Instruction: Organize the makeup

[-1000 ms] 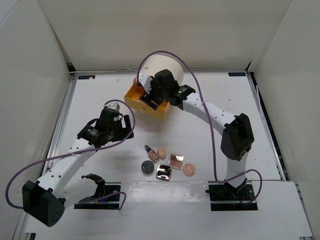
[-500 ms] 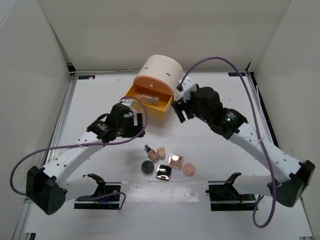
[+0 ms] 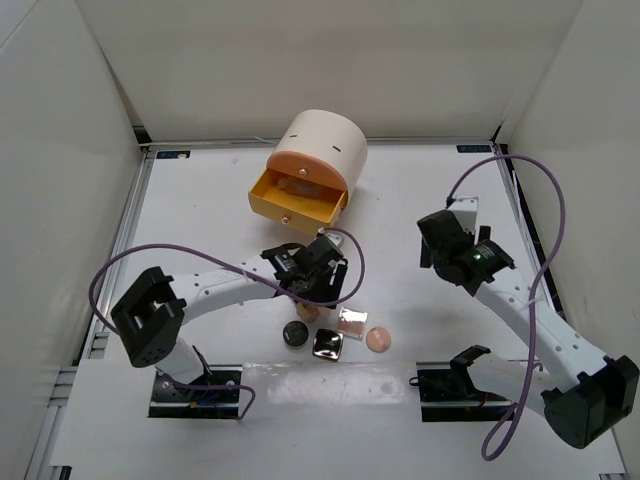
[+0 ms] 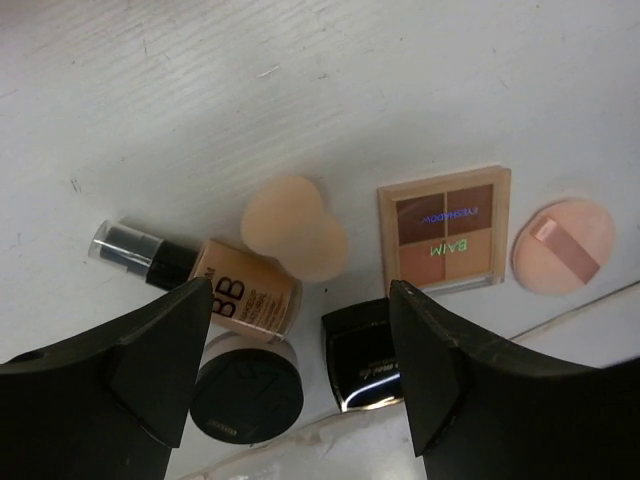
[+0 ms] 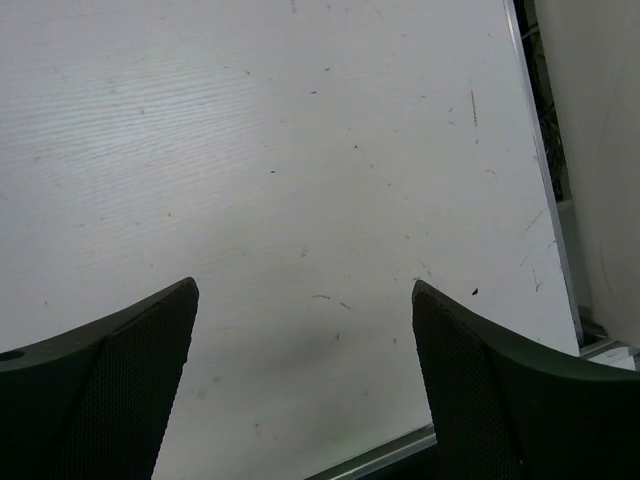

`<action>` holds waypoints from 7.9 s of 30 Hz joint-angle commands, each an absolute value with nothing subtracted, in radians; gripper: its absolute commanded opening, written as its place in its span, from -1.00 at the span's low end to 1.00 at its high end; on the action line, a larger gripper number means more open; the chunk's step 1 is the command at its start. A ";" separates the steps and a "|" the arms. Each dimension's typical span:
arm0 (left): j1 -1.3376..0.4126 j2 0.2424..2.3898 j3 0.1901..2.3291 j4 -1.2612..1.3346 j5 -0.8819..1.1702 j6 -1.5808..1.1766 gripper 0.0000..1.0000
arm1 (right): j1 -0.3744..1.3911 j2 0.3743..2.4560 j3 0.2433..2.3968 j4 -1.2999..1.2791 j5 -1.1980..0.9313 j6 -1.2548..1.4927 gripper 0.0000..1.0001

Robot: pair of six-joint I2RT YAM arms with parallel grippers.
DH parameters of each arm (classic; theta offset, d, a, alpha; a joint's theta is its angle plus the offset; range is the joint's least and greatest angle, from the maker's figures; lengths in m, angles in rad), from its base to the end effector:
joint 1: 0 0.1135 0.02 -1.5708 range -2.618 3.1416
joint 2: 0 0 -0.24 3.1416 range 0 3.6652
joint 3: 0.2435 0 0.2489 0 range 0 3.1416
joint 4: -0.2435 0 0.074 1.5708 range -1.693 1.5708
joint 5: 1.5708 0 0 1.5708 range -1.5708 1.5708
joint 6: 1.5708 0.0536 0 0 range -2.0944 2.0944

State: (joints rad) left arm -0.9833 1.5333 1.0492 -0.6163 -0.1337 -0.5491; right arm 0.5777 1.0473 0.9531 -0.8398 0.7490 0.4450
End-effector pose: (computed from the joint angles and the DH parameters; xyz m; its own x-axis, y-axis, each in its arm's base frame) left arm 0.1780 -0.2544 0.1807 -0.8345 0.3199 -0.4486 0.4172 0.8987 -0.1352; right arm 0.1988 0.0860 0.2673 -0.6341 -0.0370 -0.7724 0.2351 0.9423 -0.2382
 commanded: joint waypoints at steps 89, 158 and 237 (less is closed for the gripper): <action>-0.603 1.141 1.232 -0.850 -0.383 -0.512 0.97 | 0.862 1.356 0.693 -0.577 0.039 0.467 -0.95; -0.408 1.718 1.276 -0.052 -0.115 -0.437 0.56 | 0.239 2.252 2.184 -0.018 -0.917 0.110 0.90; -0.591 1.261 0.710 -0.073 -0.244 -0.388 0.97 | 0.319 2.025 2.135 -0.338 -0.246 -0.199 0.98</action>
State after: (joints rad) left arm -0.5827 1.3861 0.6674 0.1177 -0.2142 -0.3874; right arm 0.3157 2.1239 2.1220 -0.3138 -0.3233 -0.1738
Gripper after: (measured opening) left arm 0.984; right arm 0.987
